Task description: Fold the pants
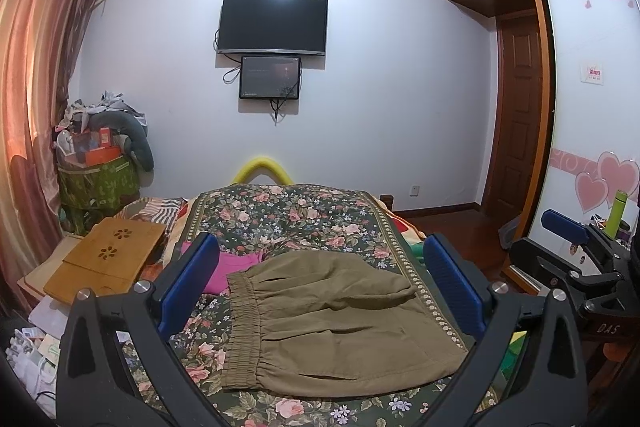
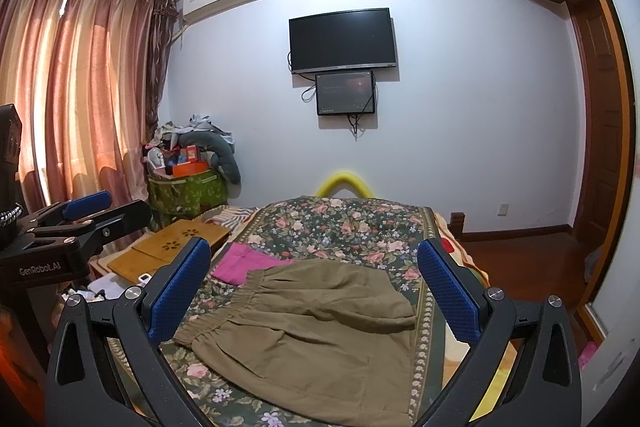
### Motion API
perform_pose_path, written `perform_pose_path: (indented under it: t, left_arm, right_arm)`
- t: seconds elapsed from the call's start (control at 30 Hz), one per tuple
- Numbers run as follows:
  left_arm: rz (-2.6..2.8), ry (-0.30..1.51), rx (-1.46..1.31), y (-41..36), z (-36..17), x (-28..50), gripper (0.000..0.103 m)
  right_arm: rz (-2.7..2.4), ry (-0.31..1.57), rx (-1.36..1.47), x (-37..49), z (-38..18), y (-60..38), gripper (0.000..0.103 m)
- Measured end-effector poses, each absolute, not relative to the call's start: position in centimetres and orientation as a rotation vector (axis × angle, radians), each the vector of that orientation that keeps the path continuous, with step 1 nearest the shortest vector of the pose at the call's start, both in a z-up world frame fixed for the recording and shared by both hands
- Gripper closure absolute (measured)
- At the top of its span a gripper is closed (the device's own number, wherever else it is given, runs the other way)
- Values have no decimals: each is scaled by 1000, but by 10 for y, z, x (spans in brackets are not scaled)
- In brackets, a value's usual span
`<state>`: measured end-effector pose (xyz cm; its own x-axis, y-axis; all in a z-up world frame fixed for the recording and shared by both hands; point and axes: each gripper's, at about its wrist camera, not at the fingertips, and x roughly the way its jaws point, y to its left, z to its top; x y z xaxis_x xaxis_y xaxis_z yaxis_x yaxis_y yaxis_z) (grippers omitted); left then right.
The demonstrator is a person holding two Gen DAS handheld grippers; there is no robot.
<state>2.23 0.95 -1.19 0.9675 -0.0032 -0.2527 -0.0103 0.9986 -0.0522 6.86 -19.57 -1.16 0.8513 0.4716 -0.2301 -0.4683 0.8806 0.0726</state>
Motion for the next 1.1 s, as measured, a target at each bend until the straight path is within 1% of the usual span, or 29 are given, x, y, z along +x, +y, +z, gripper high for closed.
perform_pose_path:
  t: [1.1]
  left_arm:
    - [1,265,-57,12,-14,26,0]
  right_arm:
    - [478,245,10,68,-13,-196,0]
